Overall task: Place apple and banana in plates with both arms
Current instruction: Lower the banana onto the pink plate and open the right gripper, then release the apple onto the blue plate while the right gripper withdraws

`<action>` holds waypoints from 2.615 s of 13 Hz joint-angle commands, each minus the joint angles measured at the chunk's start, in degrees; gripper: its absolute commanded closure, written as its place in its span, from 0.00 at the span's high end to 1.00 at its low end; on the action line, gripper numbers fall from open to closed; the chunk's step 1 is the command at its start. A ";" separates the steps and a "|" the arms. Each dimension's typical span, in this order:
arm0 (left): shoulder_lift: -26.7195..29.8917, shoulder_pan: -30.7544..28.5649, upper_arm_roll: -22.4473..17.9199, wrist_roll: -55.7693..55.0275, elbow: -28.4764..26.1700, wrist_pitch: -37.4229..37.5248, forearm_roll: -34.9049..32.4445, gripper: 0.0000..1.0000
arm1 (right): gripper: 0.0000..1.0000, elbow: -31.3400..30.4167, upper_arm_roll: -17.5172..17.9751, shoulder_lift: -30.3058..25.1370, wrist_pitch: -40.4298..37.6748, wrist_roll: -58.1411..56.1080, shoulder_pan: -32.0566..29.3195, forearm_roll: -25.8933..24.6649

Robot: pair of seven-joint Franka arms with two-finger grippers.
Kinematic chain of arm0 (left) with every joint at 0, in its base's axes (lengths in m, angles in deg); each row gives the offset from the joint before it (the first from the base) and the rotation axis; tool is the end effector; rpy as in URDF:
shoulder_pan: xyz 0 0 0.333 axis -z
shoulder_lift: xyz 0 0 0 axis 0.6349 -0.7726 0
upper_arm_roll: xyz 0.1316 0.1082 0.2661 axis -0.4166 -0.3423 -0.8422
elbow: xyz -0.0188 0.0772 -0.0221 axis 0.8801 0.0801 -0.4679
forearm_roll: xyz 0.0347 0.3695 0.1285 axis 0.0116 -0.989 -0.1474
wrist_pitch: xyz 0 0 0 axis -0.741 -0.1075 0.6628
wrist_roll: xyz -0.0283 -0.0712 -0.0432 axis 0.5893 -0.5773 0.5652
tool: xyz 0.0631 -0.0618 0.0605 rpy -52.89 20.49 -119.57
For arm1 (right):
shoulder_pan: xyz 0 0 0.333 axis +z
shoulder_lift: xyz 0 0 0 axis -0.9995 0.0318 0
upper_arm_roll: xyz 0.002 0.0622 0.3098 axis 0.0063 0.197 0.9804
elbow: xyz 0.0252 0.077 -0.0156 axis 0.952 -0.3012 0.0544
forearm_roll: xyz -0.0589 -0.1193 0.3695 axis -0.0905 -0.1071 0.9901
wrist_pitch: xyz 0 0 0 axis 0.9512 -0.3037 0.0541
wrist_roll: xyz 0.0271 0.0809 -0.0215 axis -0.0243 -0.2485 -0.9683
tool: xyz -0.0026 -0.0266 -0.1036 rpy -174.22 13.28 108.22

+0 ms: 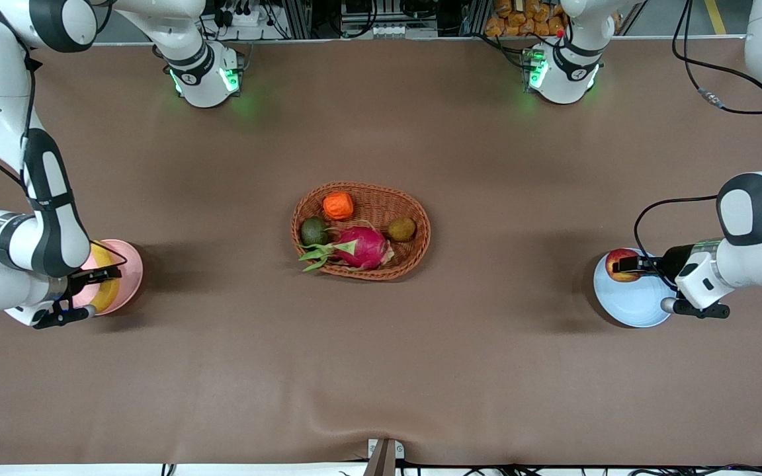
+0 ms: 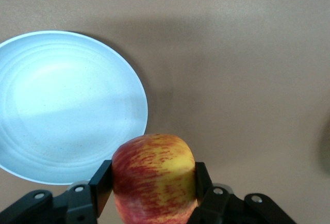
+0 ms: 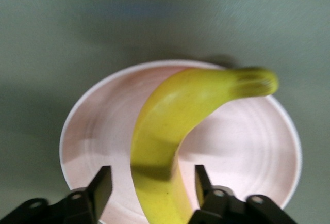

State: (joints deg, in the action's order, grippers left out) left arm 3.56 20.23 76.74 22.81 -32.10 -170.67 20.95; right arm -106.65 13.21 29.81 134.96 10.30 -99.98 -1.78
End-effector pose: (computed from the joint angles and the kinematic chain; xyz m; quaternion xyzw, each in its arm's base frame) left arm 0.6501 0.0410 0.3119 0.9853 -0.0380 -0.0929 0.1383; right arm 0.6527 -0.1682 0.2096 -0.9842 -0.1049 0.1417 0.0182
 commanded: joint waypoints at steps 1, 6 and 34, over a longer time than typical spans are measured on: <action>-0.11 -1.03 0.78 2.06 0.28 -0.17 1.59 0.00 | 1.00 4.51 1.06 -0.22 -1.24 -0.59 -0.59 -0.80; -1.69 -2.17 0.78 4.08 0.19 -0.17 4.84 0.00 | 1.00 5.31 2.46 -11.09 -7.73 -0.33 0.55 -0.27; -17.43 -18.70 0.52 52.96 4.41 3.51 35.87 1.00 | 1.00 -1.19 4.58 -40.56 -27.34 23.04 8.55 2.90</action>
State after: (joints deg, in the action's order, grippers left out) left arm -14.06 2.15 76.78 75.24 -28.65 -169.12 55.73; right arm -109.71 17.53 -11.11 109.11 32.03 -90.85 1.27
